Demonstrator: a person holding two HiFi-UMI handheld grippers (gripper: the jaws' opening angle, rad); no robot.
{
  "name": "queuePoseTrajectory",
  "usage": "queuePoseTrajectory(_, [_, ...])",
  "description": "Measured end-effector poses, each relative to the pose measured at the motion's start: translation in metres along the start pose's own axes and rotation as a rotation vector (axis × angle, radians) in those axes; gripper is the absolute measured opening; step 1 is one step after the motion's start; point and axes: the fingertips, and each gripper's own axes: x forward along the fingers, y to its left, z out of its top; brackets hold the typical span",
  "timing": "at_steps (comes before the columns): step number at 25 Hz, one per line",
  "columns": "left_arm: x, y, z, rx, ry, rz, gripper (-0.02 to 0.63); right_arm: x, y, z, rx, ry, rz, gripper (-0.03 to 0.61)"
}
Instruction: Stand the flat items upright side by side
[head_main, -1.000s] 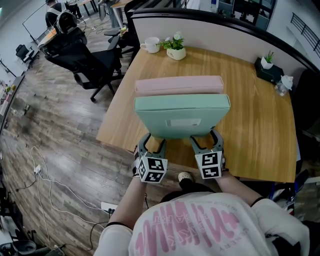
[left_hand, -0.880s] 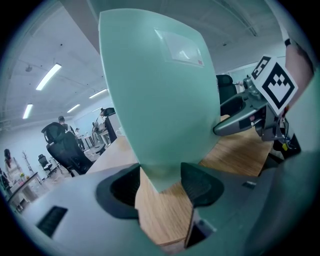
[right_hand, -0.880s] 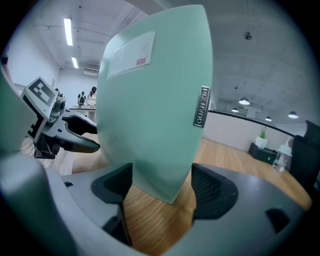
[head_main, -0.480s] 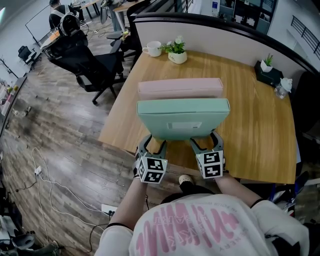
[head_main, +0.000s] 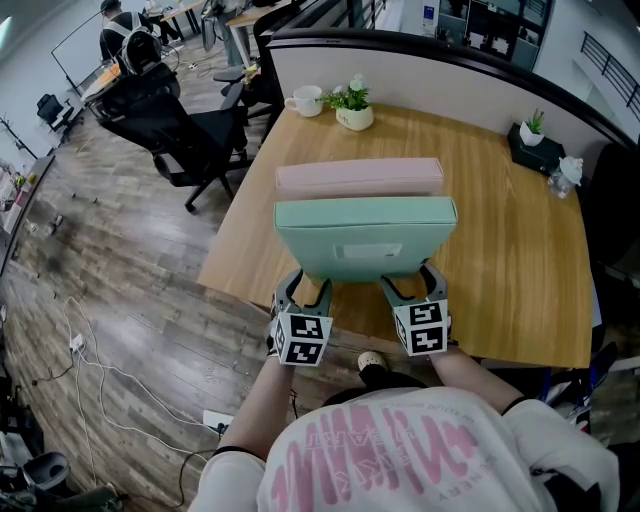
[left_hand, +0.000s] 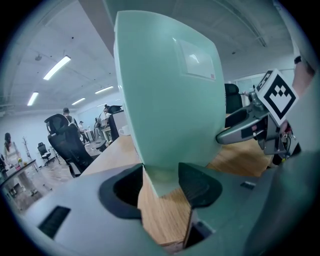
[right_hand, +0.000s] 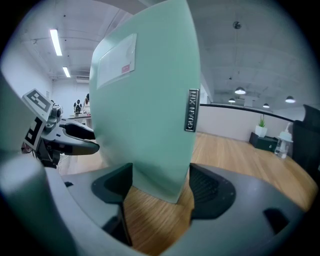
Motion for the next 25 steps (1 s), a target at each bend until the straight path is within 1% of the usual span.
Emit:
queuePoseTrajectory(8, [-0.0063,0.0041,0.0059,-0.054,-0.028,0.006,0.221,-0.0026,0.0023,0.0027,-0.001,-0.008,0.009,0.356])
queuePoseTrajectory(17, [-0.0063,0.0017,0.0085,-0.078,-0.030,0.005,0.218,-0.0047,0.0014,0.0024,-0.001,-0.010,0.018,0.356])
queuePoseTrajectory(25, [-0.0074,0.0029,0.0099,-0.082,-0.039,0.007,0.218,-0.0058,0.0019,0.0009,0.005,-0.010,0.014,0.356])
